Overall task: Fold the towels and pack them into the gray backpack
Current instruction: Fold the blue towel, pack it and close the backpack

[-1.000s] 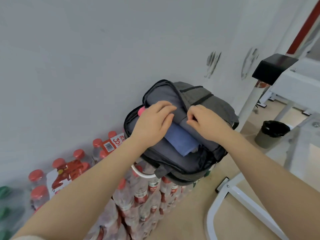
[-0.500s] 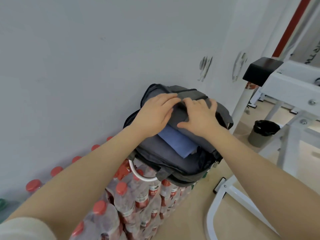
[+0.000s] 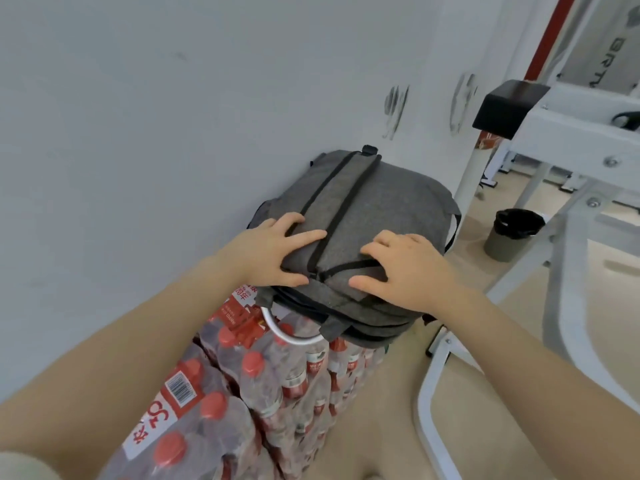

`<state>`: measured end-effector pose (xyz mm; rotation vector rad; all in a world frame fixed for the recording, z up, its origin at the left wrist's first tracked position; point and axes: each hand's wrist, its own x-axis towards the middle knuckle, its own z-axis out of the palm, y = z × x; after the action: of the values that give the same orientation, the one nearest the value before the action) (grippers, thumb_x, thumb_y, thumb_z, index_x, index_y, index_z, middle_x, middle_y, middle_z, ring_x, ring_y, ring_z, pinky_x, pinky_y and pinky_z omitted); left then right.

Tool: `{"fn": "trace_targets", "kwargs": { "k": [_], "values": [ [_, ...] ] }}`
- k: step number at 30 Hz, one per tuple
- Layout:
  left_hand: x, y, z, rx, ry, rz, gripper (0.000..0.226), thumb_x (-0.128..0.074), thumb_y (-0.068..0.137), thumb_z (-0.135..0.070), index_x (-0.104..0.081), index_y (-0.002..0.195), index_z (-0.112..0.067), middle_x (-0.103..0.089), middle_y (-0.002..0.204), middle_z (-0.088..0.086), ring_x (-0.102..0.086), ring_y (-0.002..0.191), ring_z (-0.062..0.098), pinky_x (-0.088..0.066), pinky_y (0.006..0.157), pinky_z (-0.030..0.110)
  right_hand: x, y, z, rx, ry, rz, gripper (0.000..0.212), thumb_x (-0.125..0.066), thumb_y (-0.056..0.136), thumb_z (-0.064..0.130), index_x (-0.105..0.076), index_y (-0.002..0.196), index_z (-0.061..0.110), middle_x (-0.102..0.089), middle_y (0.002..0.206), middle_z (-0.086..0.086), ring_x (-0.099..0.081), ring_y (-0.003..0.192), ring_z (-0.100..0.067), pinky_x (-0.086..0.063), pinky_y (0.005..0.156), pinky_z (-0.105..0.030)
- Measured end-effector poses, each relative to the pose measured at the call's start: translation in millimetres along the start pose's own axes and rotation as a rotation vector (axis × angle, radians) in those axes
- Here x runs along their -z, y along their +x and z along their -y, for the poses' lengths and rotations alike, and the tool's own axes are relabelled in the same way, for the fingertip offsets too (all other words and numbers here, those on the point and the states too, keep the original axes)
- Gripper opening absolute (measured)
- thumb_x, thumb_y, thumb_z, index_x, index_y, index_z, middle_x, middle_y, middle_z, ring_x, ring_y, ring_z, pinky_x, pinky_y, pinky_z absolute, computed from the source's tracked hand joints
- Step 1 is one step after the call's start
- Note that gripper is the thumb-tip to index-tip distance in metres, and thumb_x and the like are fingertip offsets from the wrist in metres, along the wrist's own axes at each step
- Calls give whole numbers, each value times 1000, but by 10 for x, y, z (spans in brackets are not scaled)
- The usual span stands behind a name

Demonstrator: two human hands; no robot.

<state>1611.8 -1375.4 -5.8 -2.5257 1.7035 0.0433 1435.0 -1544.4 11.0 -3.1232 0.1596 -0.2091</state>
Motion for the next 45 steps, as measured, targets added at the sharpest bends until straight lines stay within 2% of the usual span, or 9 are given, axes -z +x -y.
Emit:
{"fn": "trace_targets", "kwargs": {
  "k": [6, 11, 16, 20, 26, 29, 33, 38, 45],
  "values": [
    [-361, -242, -125, 109, -25, -134, 84, -51, 88, -46, 14, 139, -33, -17, 149, 12, -32, 123, 33, -40, 98, 42, -371, -399, 297, -118, 52, 38, 32, -54, 87, 46, -42, 94, 17, -56, 88, 1, -59, 78, -22, -29, 60, -28],
    [-289, -256, -384, 87, -92, -324, 63, -31, 78, -33, -46, 134, -8, -26, 149, 21, -31, 130, 42, -34, 100, 53, -957, -610, 934, -64, -188, -180, 24, -57, 66, 10, -62, 90, 13, -55, 65, 2, -48, 37, -11, -22, 34, -20],
    [-205, -138, -853, -110, -124, -493, 47, -38, 83, -31, -63, 108, -1, -49, 135, 21, -46, 124, 40, -40, 98, 51, -776, -724, 659, 50, 111, -279, 24, -48, 85, 29, -67, 82, 16, -61, 70, 1, -59, 57, -16, -44, 45, -24],
    [-184, 59, -1257, -231, -115, -471, 43, -43, 83, -35, -65, 104, -5, -58, 124, 18, -54, 116, 36, -44, 96, 47, -608, -908, -28, -506, 629, -551, 13, -44, 94, 18, -56, 90, 15, -58, 79, 4, -53, 69, -13, -43, 65, -24],
    [-243, 369, -1744, -297, 139, -323, 33, -46, 78, -33, -71, 98, -22, -64, 116, 11, -62, 104, 28, -47, 92, 43, -914, -817, -691, -621, 1089, -131, 34, -51, 93, 10, -50, 126, 11, -54, 120, 3, -51, 117, -16, -40, 95, -27],
    [-311, 365, -1747, -280, 259, -297, 36, -41, 78, -22, -73, 95, -25, -65, 118, 9, -63, 106, 27, -47, 93, 44, -1017, -678, -735, -552, 1037, -131, 27, -57, 90, 14, -57, 117, 13, -61, 113, 3, -56, 109, -17, -45, 97, -36],
    [-346, 245, -1642, -221, 326, -316, 42, -35, 76, -18, -74, 92, -27, -65, 119, 4, -62, 109, 26, -45, 97, 42, -1011, -623, -704, -519, 847, -173, 11, -57, 90, 20, -58, 91, 9, -63, 89, -3, -56, 82, -17, -43, 70, -29],
    [-360, 159, -1439, -204, 309, -379, 42, -75, 68, -9, -69, 105, -28, -61, 125, 10, -58, 113, 31, -25, 103, 40, -959, -752, -647, -463, 657, -282, 17, -50, 94, 24, -48, 80, 15, -54, 69, 1, -52, 66, -21, -39, 56, -35],
    [-334, -62, -1258, -386, 106, -552, 34, -54, 80, -7, -57, 112, -18, -65, 113, 5, -49, 106, 18, -35, 98, 36, -917, -950, -235, -335, 433, -356, 20, -50, 93, 22, -54, 80, 7, -53, 67, 0, -48, 59, -20, -28, 45, -27]
  ]
}}
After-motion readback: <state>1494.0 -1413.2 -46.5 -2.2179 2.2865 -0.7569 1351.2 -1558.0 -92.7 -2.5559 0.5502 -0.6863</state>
